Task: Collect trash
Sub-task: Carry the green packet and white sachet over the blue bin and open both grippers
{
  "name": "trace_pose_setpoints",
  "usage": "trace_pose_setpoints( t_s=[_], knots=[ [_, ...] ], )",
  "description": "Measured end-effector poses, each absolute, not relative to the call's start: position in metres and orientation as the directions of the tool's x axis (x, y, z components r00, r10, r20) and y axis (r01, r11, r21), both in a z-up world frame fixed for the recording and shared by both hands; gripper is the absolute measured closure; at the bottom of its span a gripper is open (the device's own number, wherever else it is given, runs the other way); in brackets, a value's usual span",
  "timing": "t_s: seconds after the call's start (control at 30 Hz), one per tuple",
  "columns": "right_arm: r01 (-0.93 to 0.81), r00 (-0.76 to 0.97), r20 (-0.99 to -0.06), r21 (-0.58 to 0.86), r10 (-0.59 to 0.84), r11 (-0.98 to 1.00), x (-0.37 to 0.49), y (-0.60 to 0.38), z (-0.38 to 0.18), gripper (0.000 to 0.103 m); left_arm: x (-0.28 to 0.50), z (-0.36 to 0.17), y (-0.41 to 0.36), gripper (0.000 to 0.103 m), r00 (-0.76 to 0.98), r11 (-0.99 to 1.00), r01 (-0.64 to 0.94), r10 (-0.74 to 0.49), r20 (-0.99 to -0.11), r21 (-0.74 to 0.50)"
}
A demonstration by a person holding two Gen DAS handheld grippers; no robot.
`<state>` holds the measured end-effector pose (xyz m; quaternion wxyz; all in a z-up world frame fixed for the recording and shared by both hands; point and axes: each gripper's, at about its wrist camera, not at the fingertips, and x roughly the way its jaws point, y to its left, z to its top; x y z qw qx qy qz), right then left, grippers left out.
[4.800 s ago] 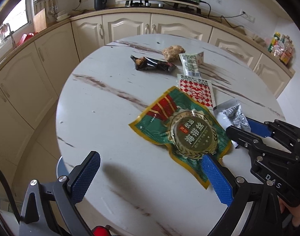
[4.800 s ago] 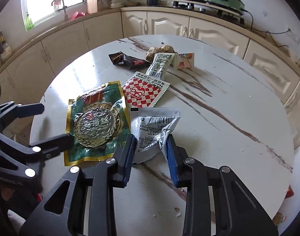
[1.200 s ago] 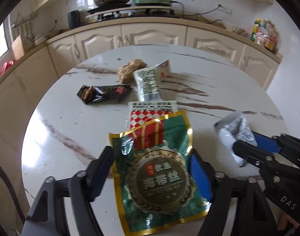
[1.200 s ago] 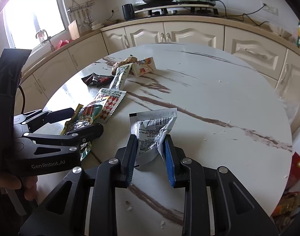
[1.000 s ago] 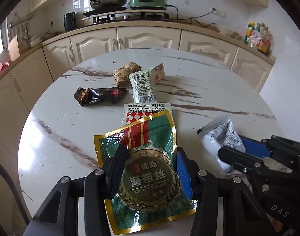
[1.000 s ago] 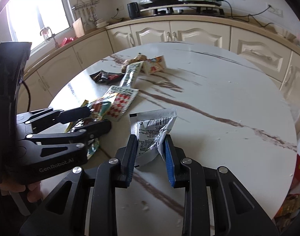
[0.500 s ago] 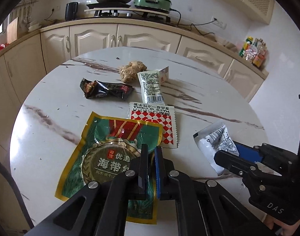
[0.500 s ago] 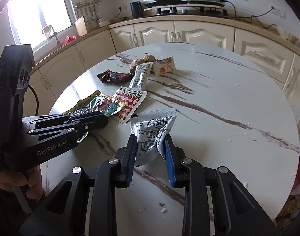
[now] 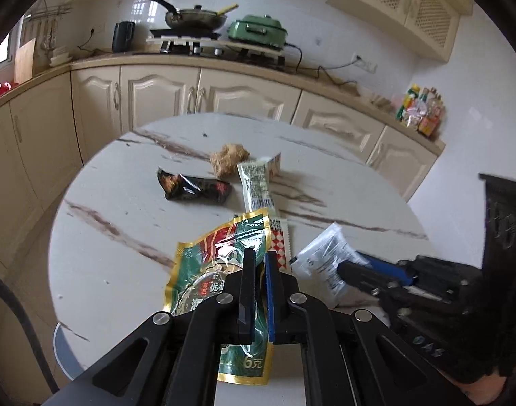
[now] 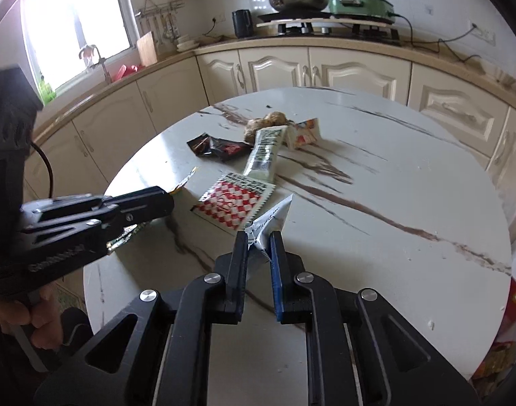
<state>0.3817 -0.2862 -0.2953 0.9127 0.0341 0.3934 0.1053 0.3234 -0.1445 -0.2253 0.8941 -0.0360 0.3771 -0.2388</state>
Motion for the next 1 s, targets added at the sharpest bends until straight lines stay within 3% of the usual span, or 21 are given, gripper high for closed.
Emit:
trace_pose_setpoints(
  t_s=[0.63, 1.0],
  knots=[
    [-0.190, 0.735, -0.643, 0.112, 0.217, 0.975, 0.370, -0.238, -0.248, 0.093, 0.283, -0.174, -0.079, 0.103, 0.628, 0.836, 0.443, -0.547, -0.554, -0.323],
    [-0.341, 0.723, -0.606, 0.106, 0.333, 0.934, 0.387, -0.140, -0.222, 0.093, 0.254, -0.156, 0.025, 0.103, 0.717, 0.885, 0.348, -0.464, -0.521, -0.310]
  ],
)
